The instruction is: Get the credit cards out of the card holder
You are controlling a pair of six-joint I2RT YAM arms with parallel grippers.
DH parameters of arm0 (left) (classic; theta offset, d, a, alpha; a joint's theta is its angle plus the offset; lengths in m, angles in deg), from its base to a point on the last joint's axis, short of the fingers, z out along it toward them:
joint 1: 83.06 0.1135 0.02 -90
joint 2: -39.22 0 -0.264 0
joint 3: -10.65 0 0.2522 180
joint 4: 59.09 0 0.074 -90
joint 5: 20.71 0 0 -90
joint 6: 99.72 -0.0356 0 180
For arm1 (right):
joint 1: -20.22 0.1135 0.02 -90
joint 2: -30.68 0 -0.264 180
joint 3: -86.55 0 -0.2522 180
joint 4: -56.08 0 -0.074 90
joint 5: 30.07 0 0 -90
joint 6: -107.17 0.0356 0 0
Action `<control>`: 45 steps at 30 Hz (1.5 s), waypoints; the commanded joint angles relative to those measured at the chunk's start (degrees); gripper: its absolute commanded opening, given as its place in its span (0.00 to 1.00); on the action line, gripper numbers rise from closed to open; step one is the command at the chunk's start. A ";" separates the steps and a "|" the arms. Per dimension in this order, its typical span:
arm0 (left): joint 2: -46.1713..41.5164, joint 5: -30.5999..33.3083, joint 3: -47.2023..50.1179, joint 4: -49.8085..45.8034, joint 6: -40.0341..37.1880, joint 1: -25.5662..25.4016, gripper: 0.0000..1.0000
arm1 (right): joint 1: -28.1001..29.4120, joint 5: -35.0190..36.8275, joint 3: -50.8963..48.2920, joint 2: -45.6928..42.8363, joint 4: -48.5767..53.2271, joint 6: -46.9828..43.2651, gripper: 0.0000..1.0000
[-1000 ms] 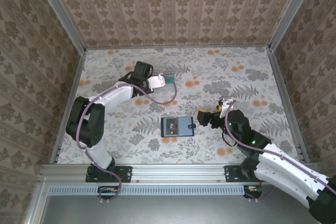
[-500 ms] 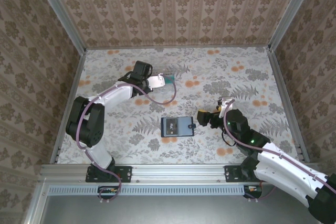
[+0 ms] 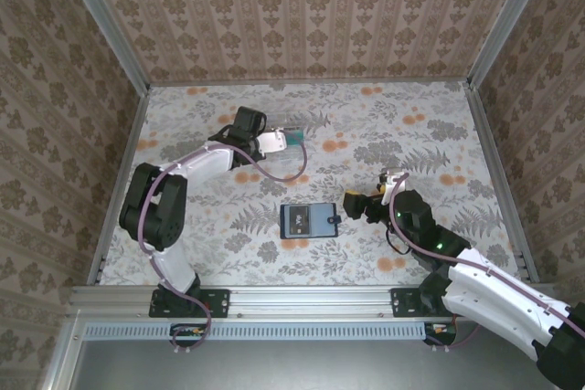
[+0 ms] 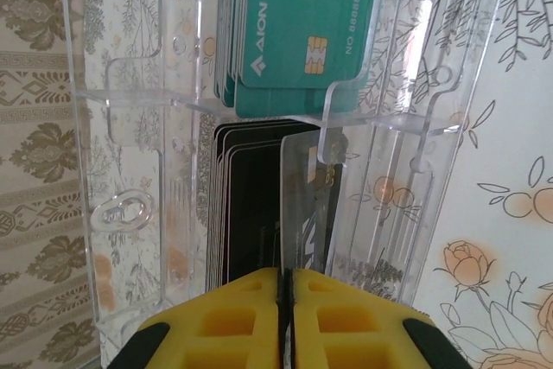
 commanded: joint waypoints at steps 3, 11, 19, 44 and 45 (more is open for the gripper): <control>0.06 0.64 -2.01 -0.38 -0.95 0.66 0.00 | -0.42 -0.16 -0.96 -0.11 -1.88 -0.22 1.00; -3.53 -2.22 0.71 -0.48 -0.68 -0.50 0.00 | -0.52 -0.19 -0.98 -0.29 -1.69 -0.18 1.00; -9.16 -9.33 6.20 3.60 -2.27 0.71 0.00 | -0.69 -0.29 -0.95 -0.55 -1.60 -0.11 1.00; -3.75 -10.58 3.80 2.70 -7.56 4.69 0.00 | -1.22 -0.47 -1.38 -0.37 -2.13 0.15 1.00; -3.37 -10.44 3.58 2.71 -7.51 4.75 0.00 | -1.26 -0.47 -1.37 -0.37 -2.24 0.13 1.00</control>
